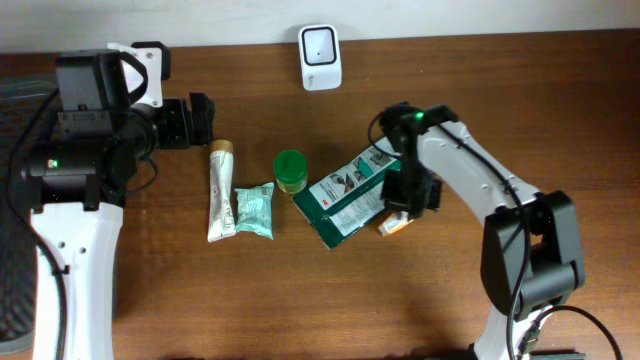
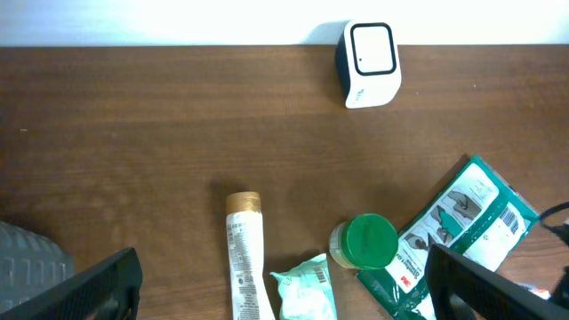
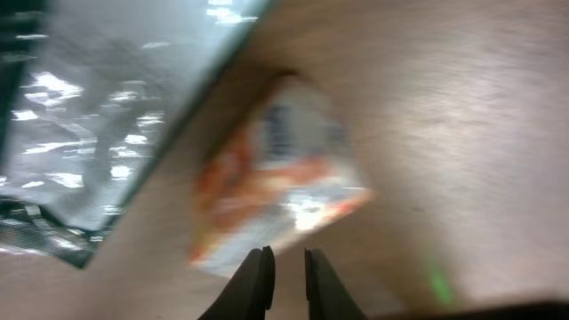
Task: Scan the item barcode
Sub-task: 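Reach the right gripper under the 3M package and grasp the Kleenex pack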
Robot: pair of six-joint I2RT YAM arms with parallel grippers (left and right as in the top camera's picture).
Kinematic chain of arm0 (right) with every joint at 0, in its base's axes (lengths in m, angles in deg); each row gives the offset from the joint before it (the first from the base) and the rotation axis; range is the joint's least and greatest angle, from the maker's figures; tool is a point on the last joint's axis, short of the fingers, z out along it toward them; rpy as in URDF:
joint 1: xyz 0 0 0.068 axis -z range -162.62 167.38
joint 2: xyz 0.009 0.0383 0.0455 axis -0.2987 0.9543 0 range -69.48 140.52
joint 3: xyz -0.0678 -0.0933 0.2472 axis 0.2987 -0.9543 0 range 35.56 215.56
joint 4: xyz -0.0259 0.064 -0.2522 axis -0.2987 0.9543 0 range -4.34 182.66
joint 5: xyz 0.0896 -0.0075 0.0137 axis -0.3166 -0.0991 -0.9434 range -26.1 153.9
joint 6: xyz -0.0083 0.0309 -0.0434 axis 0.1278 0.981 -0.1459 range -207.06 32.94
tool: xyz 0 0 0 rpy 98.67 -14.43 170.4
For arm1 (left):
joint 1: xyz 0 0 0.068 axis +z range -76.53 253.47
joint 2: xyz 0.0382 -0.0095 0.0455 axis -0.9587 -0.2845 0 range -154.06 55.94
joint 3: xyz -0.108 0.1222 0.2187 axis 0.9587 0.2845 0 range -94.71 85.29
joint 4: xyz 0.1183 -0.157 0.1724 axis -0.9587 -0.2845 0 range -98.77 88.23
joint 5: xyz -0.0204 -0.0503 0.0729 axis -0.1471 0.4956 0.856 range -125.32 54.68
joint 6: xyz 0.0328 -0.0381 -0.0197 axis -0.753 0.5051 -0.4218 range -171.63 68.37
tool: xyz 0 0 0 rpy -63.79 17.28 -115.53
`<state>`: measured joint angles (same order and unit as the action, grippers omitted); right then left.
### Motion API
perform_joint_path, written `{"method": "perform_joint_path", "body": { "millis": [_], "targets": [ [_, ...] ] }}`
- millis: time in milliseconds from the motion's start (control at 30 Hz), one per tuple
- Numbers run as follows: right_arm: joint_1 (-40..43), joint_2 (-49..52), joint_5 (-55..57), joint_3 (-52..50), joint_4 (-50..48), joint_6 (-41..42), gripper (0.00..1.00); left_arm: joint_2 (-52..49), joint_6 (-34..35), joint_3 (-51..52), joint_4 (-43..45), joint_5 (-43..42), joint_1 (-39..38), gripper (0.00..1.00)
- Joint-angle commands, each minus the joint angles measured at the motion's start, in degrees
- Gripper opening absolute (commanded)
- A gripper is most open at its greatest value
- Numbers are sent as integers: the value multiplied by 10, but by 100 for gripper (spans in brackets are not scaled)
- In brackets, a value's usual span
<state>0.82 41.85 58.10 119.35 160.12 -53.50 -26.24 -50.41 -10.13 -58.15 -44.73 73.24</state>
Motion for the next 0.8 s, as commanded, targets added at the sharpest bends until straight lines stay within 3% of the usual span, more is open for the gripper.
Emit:
{"method": "perform_joint_path", "body": {
  "millis": [0,300,500,767],
  "targets": [
    [14,-5,13,7,8,-47,12,7,-9,-9,0,2,3,99],
    [-19,-3,-52,7,-122,-47,7,7,-9,-9,0,2,3,99],
    [-46,-2,-12,-22,-103,-26,7,7,-9,-9,0,2,3,99],
    [-16,-5,37,-77,-61,-27,4,7,-9,-9,0,2,3,99]
  ]
}}
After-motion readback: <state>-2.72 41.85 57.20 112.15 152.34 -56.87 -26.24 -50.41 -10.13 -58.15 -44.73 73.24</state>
